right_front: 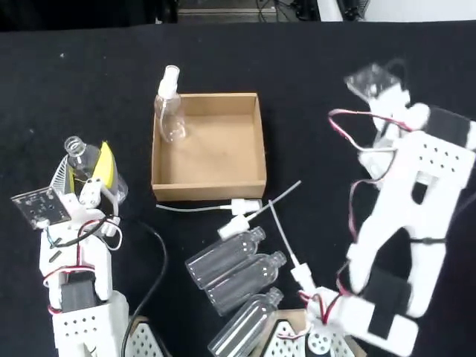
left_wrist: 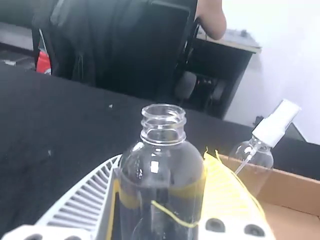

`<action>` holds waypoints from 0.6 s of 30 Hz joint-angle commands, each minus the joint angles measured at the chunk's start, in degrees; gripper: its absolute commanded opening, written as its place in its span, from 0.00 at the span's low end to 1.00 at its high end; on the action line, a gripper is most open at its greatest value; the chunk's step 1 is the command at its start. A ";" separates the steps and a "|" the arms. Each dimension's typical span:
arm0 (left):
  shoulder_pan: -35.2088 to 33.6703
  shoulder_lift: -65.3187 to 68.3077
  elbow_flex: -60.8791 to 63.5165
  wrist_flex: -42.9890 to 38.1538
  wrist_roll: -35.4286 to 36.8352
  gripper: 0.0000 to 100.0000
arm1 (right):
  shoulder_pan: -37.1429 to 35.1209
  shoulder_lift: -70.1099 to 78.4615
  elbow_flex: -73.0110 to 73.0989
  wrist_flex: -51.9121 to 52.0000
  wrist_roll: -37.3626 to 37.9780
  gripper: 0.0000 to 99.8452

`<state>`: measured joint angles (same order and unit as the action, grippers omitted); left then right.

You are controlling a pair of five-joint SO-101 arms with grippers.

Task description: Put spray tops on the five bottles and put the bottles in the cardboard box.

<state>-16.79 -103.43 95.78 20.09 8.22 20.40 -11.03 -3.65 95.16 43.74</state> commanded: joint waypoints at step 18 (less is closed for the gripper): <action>14.20 -0.97 1.54 -21.63 -0.53 0.03 | -33.23 -9.36 -42.24 -4.48 -45.10 0.01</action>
<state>-7.21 -103.60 96.04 -0.13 8.22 -9.41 -18.24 -39.78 93.32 -0.31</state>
